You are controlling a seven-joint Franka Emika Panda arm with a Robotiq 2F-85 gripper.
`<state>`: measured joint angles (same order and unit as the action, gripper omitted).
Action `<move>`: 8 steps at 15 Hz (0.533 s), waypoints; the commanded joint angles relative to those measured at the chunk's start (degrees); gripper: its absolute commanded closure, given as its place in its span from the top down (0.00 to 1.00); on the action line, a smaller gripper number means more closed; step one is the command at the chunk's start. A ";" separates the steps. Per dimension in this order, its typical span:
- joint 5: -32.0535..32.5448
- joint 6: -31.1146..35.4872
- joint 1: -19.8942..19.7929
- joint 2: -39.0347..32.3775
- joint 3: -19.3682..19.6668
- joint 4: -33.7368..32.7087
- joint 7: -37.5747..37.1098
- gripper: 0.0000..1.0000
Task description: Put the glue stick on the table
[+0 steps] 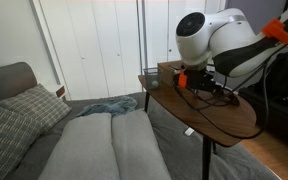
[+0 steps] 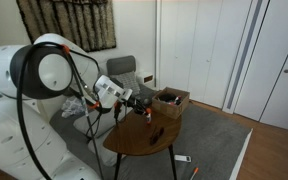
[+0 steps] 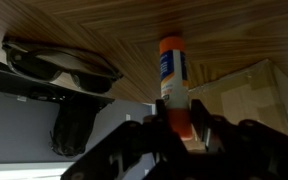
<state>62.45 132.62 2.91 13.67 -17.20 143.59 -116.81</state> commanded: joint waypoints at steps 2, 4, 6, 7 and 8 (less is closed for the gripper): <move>2.00 -2.18 2.29 -0.59 1.72 -1.15 -2.34 0.68; 1.81 -2.36 2.58 0.10 2.11 -1.27 -2.25 0.83; 1.45 -2.13 2.81 1.21 2.58 -1.41 -2.00 0.97; 1.32 -1.99 2.87 2.08 2.84 -1.48 -1.92 1.00; 0.99 -1.58 2.89 3.34 3.24 -1.48 -1.73 1.00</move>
<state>62.45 131.45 4.28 14.07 -15.52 142.16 -116.98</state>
